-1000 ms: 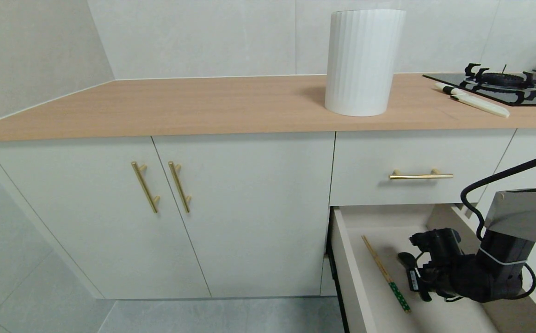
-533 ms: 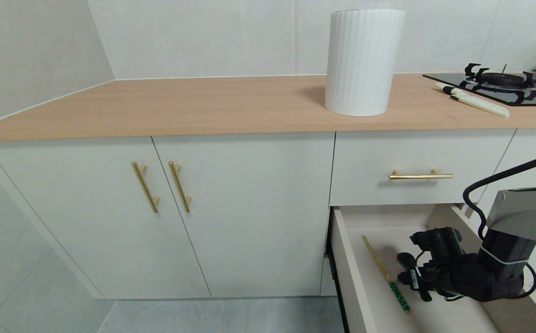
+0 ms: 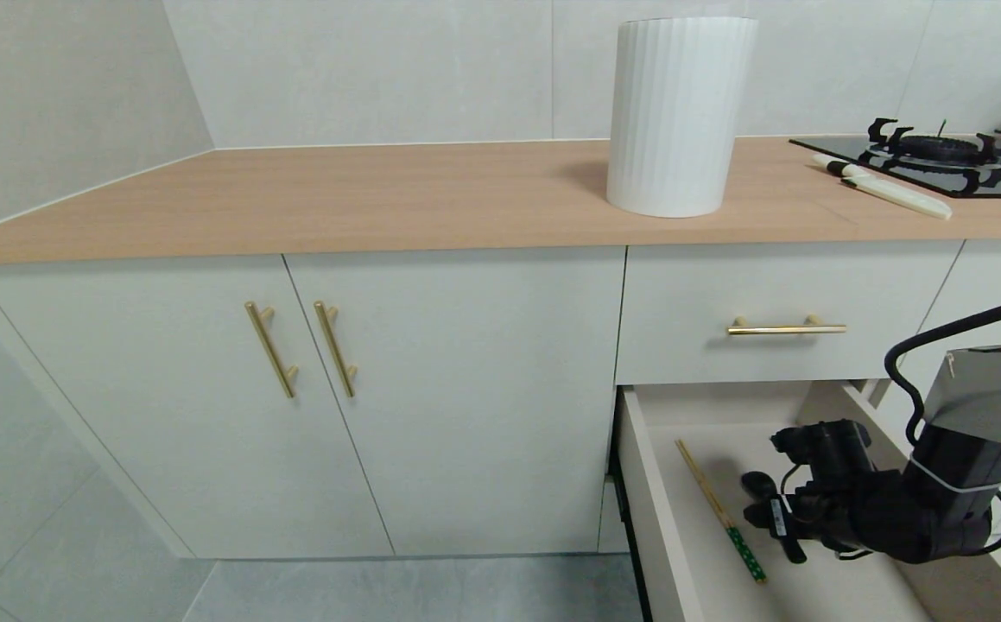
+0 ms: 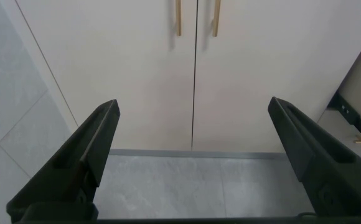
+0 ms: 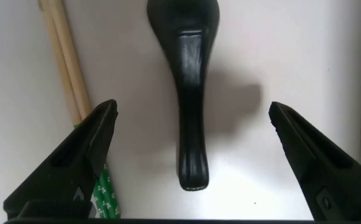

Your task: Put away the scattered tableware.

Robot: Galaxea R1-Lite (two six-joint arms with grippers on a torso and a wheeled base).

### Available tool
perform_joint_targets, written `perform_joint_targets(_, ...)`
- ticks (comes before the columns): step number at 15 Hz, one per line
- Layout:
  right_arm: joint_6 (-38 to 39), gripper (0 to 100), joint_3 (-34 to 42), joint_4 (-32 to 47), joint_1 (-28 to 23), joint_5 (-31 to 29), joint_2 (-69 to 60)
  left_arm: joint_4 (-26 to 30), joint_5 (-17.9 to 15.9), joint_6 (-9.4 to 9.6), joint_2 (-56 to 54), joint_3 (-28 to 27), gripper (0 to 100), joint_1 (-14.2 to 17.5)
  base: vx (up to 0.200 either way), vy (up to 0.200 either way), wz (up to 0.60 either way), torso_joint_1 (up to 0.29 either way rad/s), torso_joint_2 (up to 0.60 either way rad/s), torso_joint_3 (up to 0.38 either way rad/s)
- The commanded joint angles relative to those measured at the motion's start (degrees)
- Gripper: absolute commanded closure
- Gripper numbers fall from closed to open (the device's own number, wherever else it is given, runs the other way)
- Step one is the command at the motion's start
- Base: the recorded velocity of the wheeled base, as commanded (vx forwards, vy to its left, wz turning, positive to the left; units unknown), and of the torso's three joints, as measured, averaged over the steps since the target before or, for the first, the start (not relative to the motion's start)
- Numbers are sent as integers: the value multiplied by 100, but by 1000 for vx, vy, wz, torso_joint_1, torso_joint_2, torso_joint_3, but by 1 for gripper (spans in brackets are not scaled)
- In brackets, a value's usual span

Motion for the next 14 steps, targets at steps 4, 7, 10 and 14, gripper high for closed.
perform_joint_targets(4, 1, 0, 54, -11, 3, 10, -260, 0, 4, -1, 0, 1, 0, 0, 0, 0, 0, 0, 0, 0)
perform_joint_targets(7, 19, 0, 133, -2, -32, 28, -823, 0, 4, -1, 0, 1, 0, 0, 0, 0, 0, 0, 0, 0)
perform_joint_targets(10, 27, 0, 186, -2, -58, 45, -1289, 0, 4, -1, 0, 1, 0, 0, 0, 0, 0, 0, 0, 0)
perform_joint_targets(14, 27, 0, 292, 7, -67, 107, -1851, 0, 4, -1, 0, 1, 0, 0, 0, 0, 0, 0, 0, 0)
